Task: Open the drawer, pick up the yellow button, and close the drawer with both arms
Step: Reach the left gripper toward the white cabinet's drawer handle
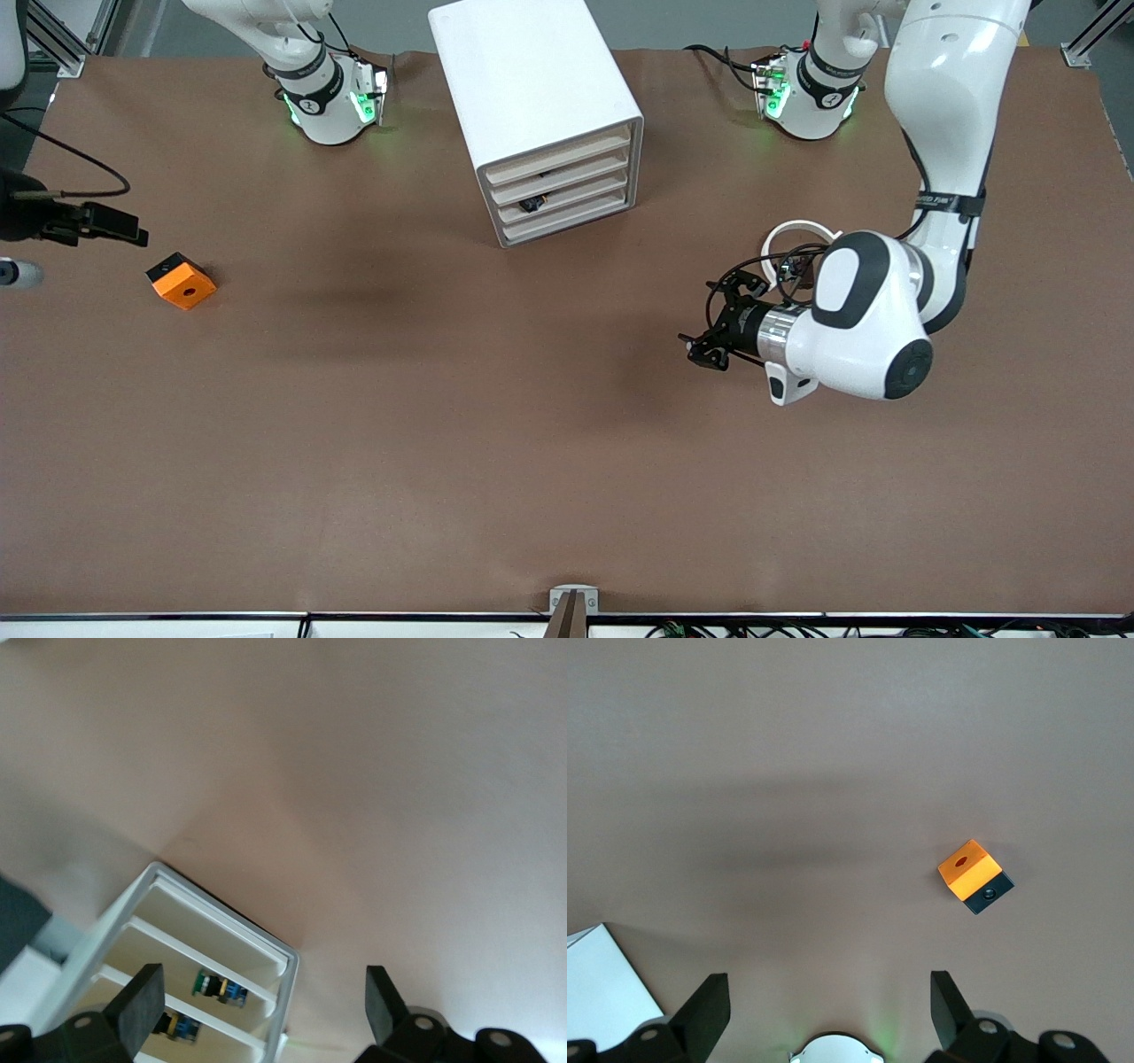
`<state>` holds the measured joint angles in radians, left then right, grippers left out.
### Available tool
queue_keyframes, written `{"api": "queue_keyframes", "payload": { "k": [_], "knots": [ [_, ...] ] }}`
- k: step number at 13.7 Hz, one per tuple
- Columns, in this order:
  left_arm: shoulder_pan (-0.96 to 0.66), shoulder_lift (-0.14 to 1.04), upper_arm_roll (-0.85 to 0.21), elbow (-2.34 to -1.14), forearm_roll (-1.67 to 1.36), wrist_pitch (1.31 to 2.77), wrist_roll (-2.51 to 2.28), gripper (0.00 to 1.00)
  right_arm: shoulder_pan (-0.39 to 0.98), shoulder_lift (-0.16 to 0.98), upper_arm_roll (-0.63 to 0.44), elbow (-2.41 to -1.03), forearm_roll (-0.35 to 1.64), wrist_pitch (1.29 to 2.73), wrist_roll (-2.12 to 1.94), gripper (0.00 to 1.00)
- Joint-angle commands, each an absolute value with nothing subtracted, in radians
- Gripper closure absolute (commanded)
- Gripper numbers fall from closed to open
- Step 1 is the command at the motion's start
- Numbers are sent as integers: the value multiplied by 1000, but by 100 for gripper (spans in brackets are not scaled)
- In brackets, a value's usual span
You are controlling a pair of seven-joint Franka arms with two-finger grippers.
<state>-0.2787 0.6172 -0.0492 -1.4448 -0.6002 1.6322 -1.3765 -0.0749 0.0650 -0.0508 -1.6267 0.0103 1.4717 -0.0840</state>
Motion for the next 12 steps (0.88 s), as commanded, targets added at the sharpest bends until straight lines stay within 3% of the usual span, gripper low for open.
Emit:
{"api": "queue_keyframes", "payload": {
  "k": [1,7,12],
  "knots": [
    [-290,701,-67,-1381,-618,1545,-1598,0,-110,97,-46,-1586,15,1460,-87,0],
    [-304,794,-90,-1382,-776,1246,-1965,0,-144,112,-46,-1572,34,1462,-84,0],
    [-374,827,-89,-1384,-913,1141,-2138,0,-141,112,-46,-1572,34,1465,-84,0]
  ]
}}
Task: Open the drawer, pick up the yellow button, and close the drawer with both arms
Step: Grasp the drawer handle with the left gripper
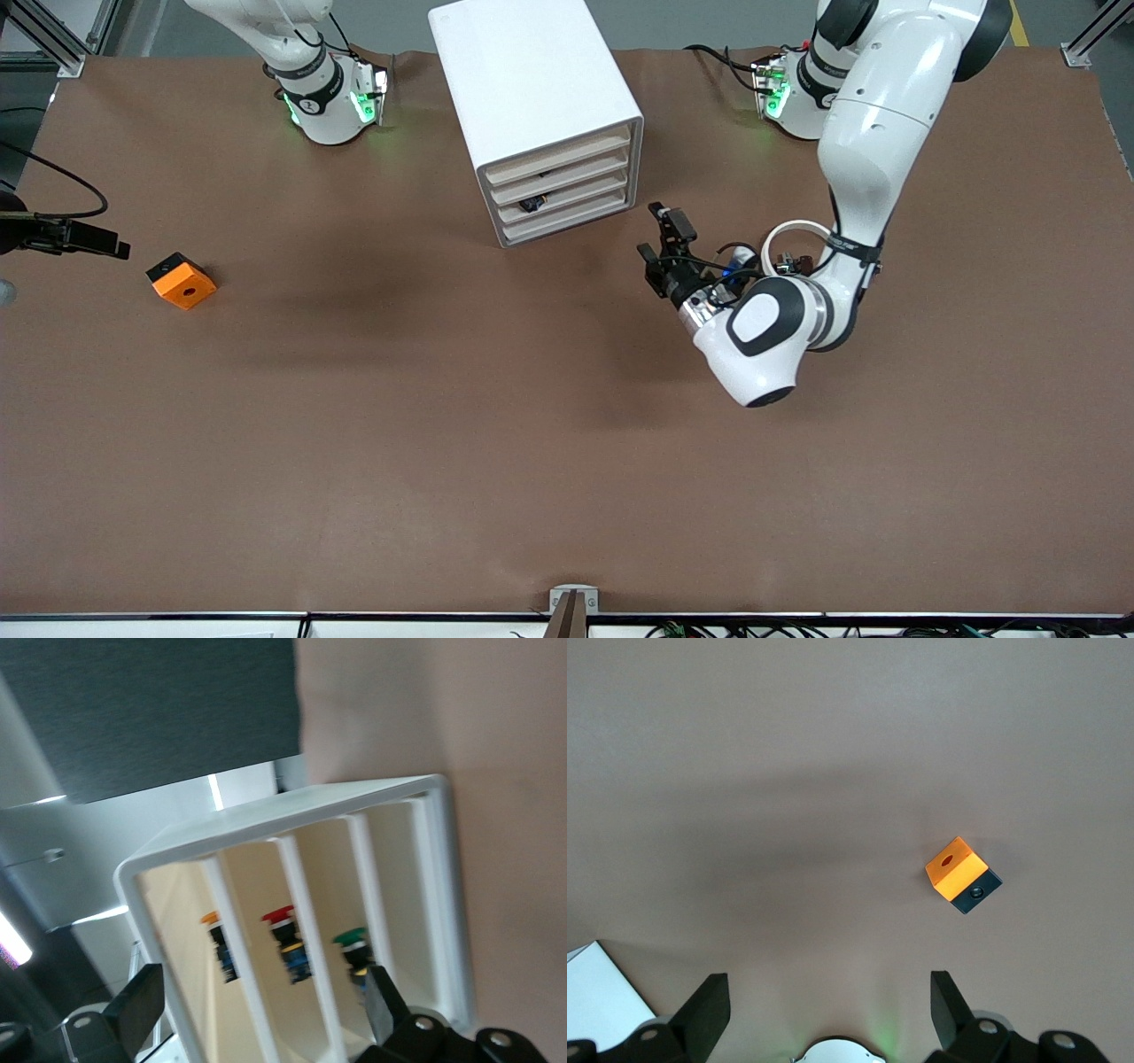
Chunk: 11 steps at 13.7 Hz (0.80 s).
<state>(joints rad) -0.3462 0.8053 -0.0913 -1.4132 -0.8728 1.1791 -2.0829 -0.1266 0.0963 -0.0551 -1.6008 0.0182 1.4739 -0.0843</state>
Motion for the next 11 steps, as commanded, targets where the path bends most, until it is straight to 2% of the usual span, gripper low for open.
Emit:
{"api": "queue_keyframes", "payload": {
  "k": [1,3,4,5,11],
  "knots": [
    [-393,828,-89,-1387,-914,1140,-2154,0,-141,112,-45,-1572,34,1466,-83,0],
    [-422,828,-90,-1390,-917,1114,-2158,25,-141,112,-44,-1572,34,1465,-84,0],
    [-434,827,-89,-1391,-920,1105,-2158,33,-141,113,-44,-1574,35,1465,-83,0],
    [-445,827,-89,-1396,-922,1097,-2163,36,-140,114,-46,-1574,34,1466,-81,0],
    [-512,833,-89,-1410,-923,1048,-2181,36,-144,112,-46,-1582,20,1473,-74,0]
  ]
}}
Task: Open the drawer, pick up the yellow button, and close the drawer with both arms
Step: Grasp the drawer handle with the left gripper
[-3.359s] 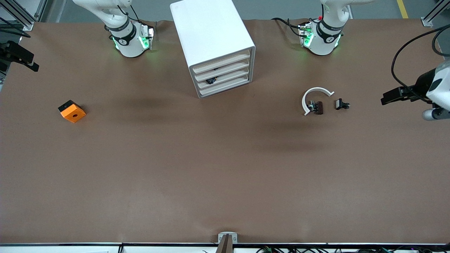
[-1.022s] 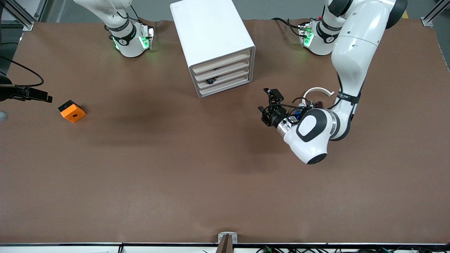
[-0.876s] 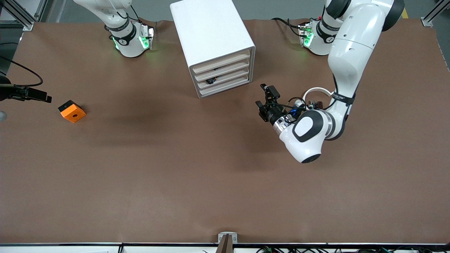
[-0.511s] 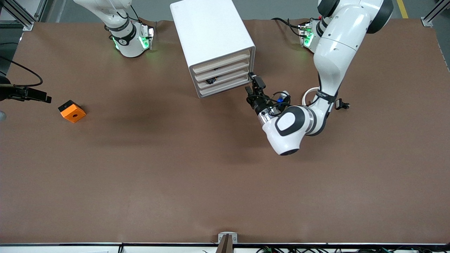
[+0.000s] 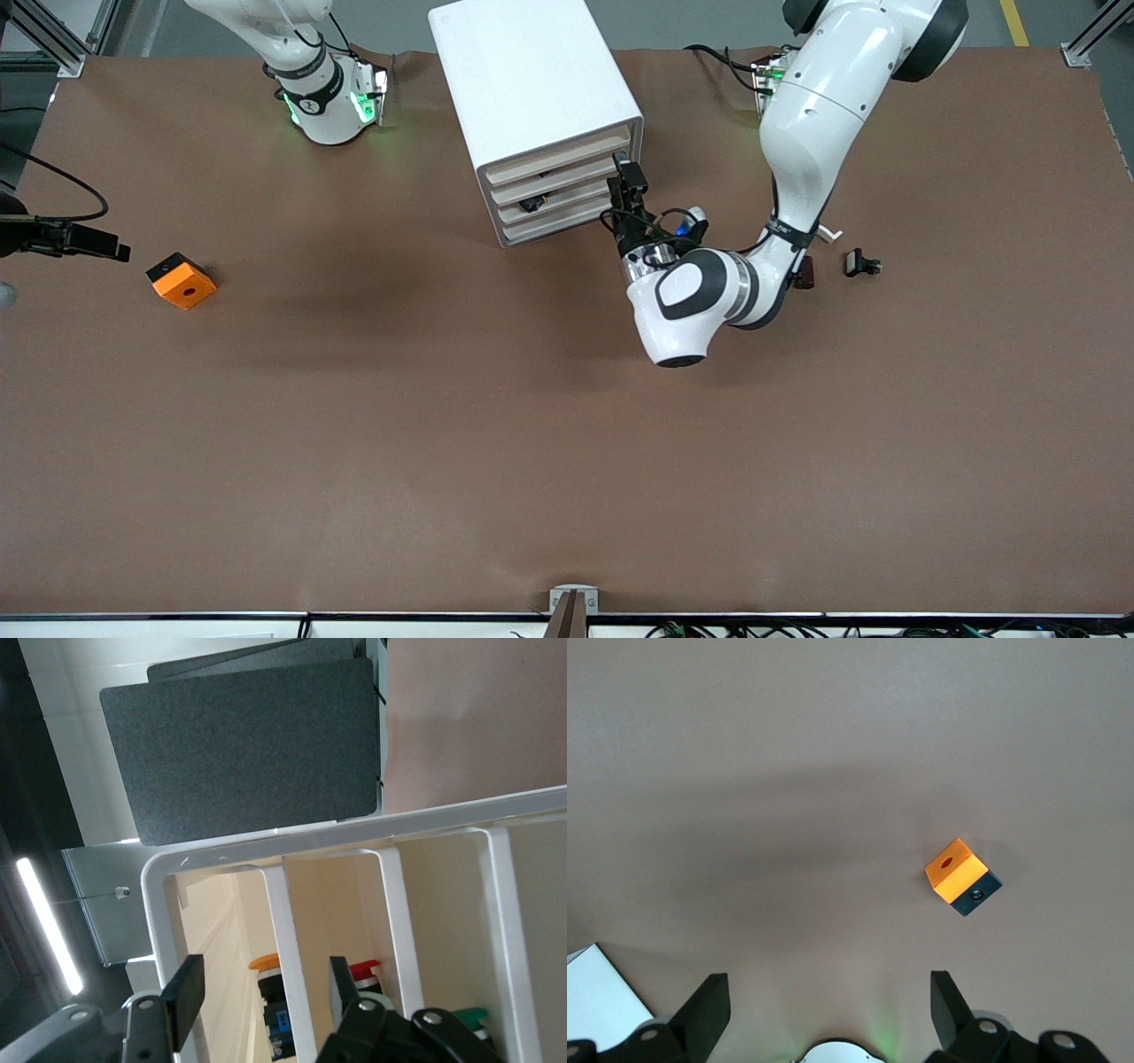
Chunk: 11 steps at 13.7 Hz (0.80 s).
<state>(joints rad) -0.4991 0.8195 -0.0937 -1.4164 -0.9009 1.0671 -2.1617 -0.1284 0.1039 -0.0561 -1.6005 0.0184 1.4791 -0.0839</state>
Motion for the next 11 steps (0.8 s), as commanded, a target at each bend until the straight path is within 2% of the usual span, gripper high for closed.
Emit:
{"api": "queue_keyframes", "payload": {
  "k": [1,3,6,10,11],
  "knots": [
    [-521,836,-89,-1414,-928,1048,-2180,36,-143,112,-46,-1582,20,1473,-68,0],
    [-538,836,-89,-1425,-943,1051,-2180,36,-130,107,-40,-1582,20,1470,4,0],
    [-578,836,-89,-1434,-954,1054,-2178,36,-5,106,-37,-1582,20,1462,343,0],
    [-609,836,-86,-1497,-950,1055,-2174,40,129,100,-37,-1583,37,1456,596,0],
    [-615,836,-86,-1499,-948,1054,-2172,55,158,98,-37,-1580,41,1457,642,0]
  ]
}}
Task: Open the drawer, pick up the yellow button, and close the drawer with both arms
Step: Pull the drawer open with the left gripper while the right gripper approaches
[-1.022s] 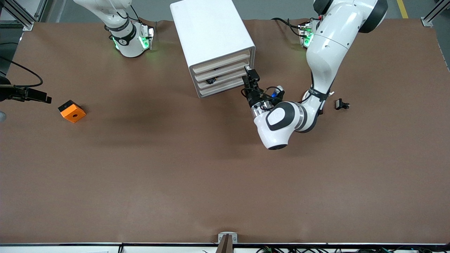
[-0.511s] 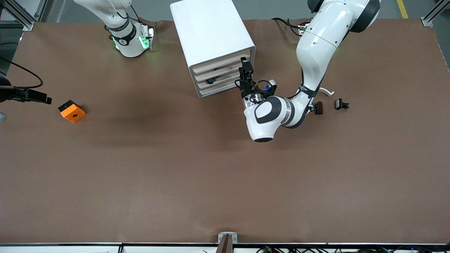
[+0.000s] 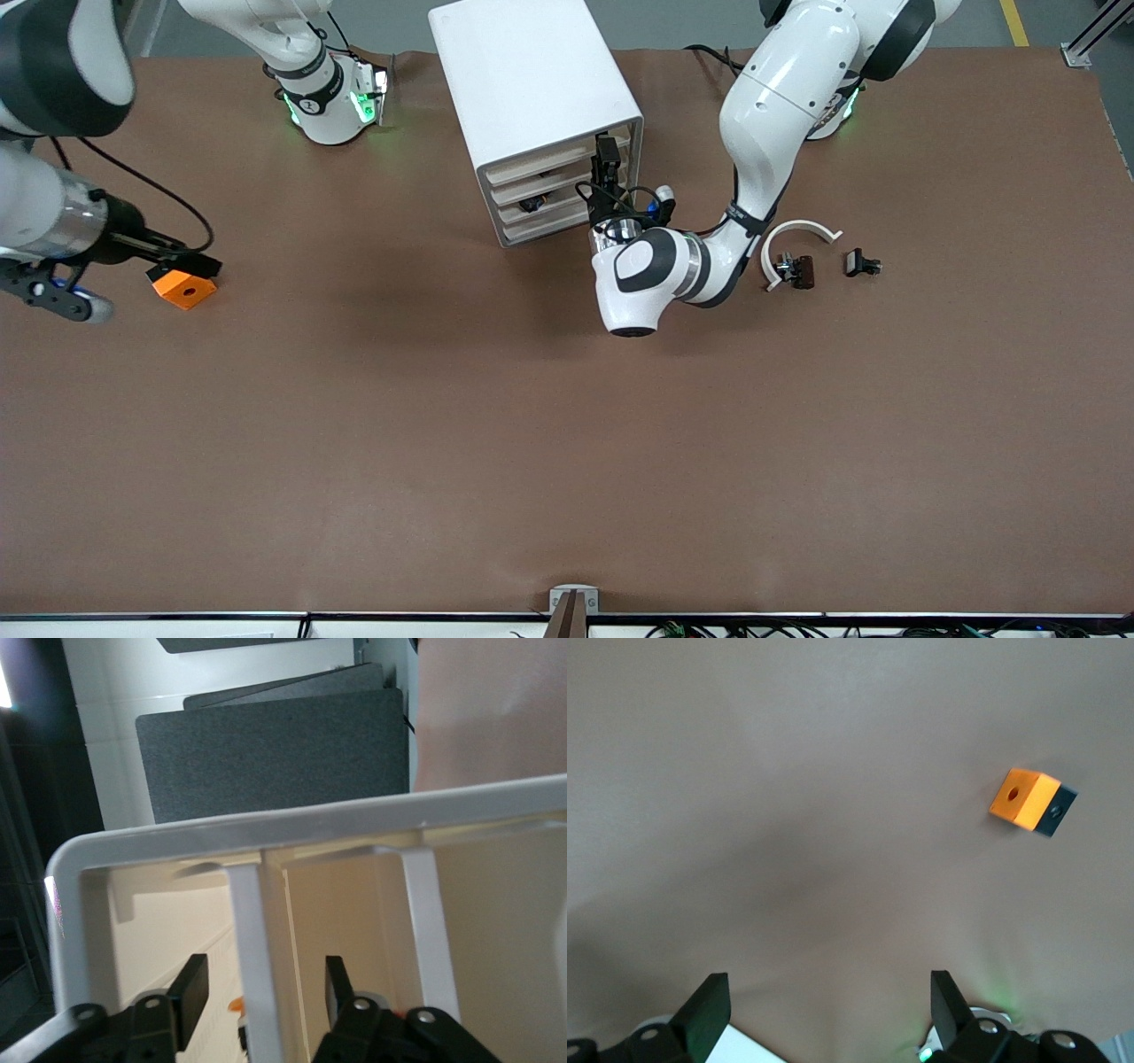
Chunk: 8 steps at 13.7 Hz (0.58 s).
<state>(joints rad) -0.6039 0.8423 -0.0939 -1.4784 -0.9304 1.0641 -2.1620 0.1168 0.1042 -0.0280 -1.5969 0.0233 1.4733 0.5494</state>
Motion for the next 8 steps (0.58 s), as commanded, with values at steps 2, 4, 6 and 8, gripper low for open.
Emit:
{"api": "queue_keyframes", "payload": {
  "k": [2,4,6,8],
  "knots": [
    [-620,835,-87,-1502,-948,1045,-2175,77,211,91,-37,-1577,54,1454,670,0],
    [-620,830,-90,-1505,-951,1043,-2178,86,257,75,-35,-1574,55,1454,721,0],
    [-621,828,-95,-1505,-954,1035,-2178,98,302,57,-34,-1566,55,1456,753,0],
    [-620,828,-95,-1505,-954,1035,-2175,100,322,46,-34,-1522,58,1436,759,0]
  ]
}}
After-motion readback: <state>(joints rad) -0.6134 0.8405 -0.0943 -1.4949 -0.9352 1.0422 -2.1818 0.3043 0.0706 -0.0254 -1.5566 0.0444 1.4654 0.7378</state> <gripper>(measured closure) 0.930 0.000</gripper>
